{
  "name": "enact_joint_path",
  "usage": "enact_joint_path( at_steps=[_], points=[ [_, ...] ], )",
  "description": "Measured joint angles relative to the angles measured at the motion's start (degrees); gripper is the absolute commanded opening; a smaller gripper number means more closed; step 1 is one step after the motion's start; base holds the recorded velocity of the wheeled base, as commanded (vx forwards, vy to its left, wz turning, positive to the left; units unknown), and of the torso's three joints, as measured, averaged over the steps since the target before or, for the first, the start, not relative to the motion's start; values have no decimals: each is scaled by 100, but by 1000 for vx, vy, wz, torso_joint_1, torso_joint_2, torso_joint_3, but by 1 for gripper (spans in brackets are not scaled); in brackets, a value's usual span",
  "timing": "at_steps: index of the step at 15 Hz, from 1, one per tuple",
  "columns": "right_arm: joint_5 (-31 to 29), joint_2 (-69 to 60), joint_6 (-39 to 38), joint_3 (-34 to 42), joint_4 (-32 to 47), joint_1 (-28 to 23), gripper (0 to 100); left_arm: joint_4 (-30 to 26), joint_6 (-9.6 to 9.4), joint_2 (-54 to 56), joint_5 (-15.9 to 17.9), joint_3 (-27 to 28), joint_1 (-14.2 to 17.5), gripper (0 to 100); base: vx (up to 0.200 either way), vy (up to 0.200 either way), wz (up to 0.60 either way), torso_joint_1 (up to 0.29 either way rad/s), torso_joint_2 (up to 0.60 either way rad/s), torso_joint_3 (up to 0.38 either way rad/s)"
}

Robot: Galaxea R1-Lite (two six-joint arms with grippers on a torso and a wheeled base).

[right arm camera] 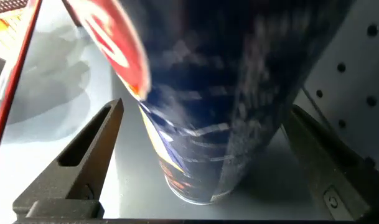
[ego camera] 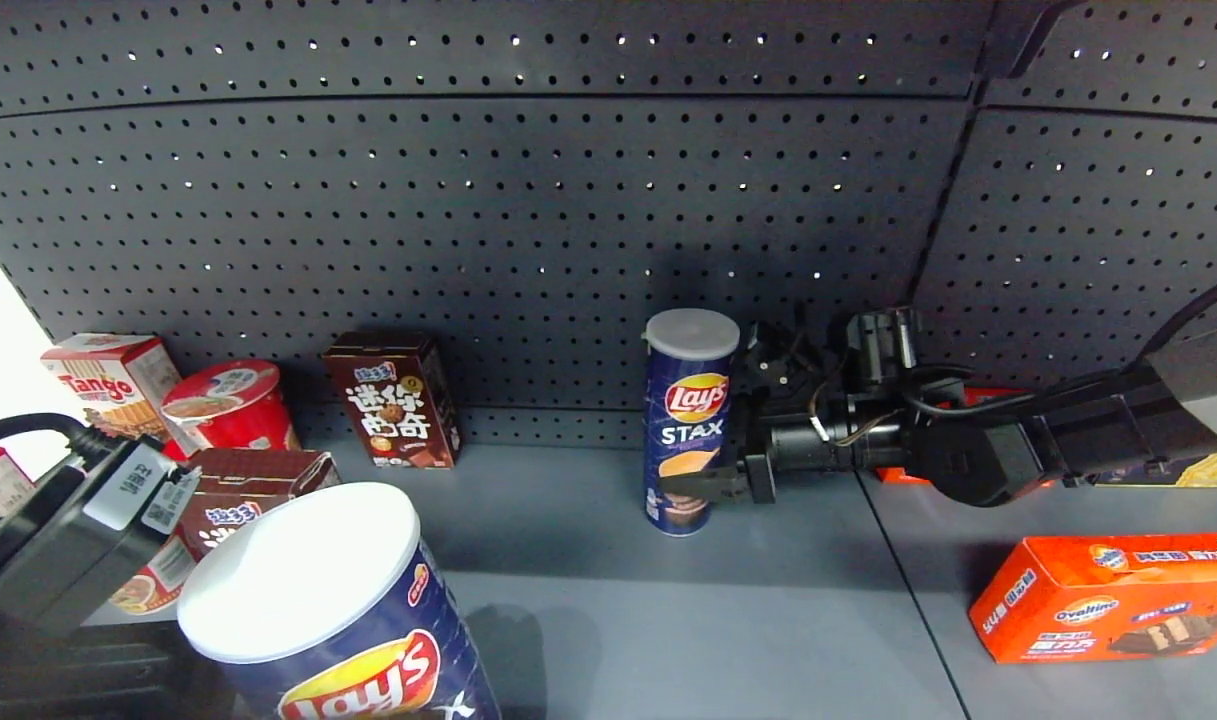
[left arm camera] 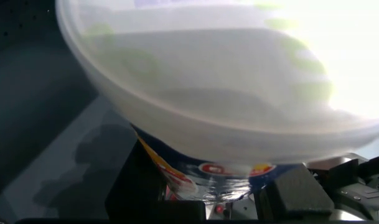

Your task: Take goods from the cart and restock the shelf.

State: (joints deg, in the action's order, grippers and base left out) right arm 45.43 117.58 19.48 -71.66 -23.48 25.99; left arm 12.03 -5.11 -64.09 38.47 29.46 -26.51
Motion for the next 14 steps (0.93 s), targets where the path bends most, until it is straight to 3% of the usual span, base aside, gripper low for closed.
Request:
enact_joint_path(
  at_steps=[1, 2, 10, 14],
  points=[
    [49, 37, 4, -9, -49, 0, 100, 0, 2, 0, 0, 0, 4, 0, 0, 0, 0, 0, 0, 0],
    [110, 69, 11, -22, -121, 0, 0, 0, 0, 2, 1, -2, 4, 0, 0, 0, 0, 0, 0, 0],
    [-24, 20, 17, 112, -172, 138, 0, 0, 0, 26, -10, -122, 22, 0, 0, 0, 0, 0, 0, 0],
    [-717, -435, -9, 339, 178, 350, 0, 11, 110, 52, -2, -246, 133, 0, 0, 0, 0, 0, 0, 0]
  ],
)
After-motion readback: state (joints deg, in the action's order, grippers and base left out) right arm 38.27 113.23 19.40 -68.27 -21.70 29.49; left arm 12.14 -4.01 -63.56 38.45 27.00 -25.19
